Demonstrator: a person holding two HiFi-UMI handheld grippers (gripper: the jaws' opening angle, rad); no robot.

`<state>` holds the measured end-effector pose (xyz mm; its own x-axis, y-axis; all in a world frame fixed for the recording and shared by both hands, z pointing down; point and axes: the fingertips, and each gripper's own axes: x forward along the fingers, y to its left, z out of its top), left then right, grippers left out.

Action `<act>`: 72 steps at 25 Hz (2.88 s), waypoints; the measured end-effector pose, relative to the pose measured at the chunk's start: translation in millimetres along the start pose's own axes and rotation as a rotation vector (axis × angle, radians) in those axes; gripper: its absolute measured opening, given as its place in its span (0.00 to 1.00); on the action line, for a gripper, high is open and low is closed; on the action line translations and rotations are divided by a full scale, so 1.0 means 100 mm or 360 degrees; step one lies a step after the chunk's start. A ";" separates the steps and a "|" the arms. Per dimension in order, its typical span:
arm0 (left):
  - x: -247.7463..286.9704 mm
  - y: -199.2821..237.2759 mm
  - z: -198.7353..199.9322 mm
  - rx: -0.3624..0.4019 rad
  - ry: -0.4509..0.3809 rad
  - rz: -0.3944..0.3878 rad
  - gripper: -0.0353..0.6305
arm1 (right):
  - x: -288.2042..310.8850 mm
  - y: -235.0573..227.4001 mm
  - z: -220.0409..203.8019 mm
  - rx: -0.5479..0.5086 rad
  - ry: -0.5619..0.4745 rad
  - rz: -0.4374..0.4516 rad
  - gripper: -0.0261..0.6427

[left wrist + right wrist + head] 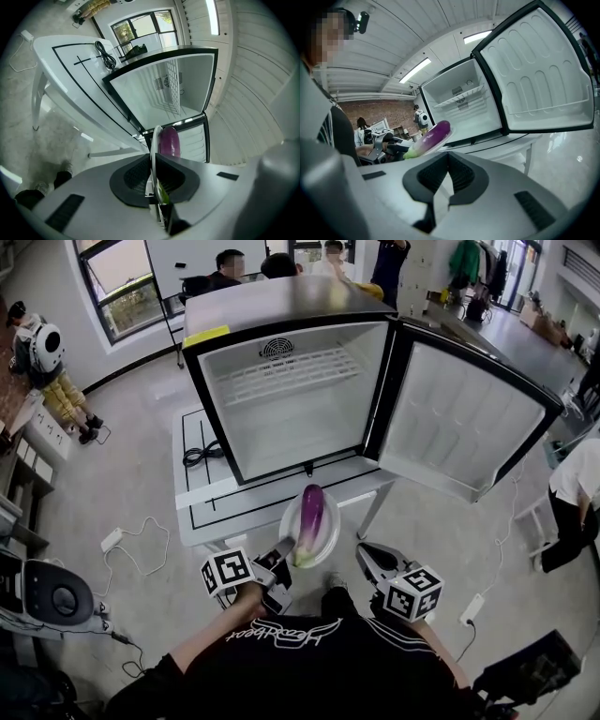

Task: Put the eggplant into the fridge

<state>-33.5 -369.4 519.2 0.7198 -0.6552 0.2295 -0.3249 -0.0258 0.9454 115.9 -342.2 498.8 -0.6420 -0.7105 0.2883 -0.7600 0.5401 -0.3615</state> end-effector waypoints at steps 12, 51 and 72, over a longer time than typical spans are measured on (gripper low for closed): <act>0.61 0.11 0.21 -0.0040 -0.0002 0.0146 0.10 | 0.39 -0.59 0.22 0.0000 0.0056 0.0063 0.05; 2.08 0.23 1.60 0.0050 -0.0290 0.0293 0.10 | 1.42 -1.32 0.42 -0.0045 0.0297 0.0246 0.05; 2.48 0.58 2.27 0.0141 -0.0375 0.0511 0.10 | 1.50 -1.45 0.37 -0.0011 0.0333 0.0247 0.05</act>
<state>-13.3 -704.6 578.4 0.4161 -0.7954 0.4406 -0.5690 0.1502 0.8085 133.9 -543.7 561.2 -0.7576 -0.5102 0.4071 -0.6508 0.6390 -0.4101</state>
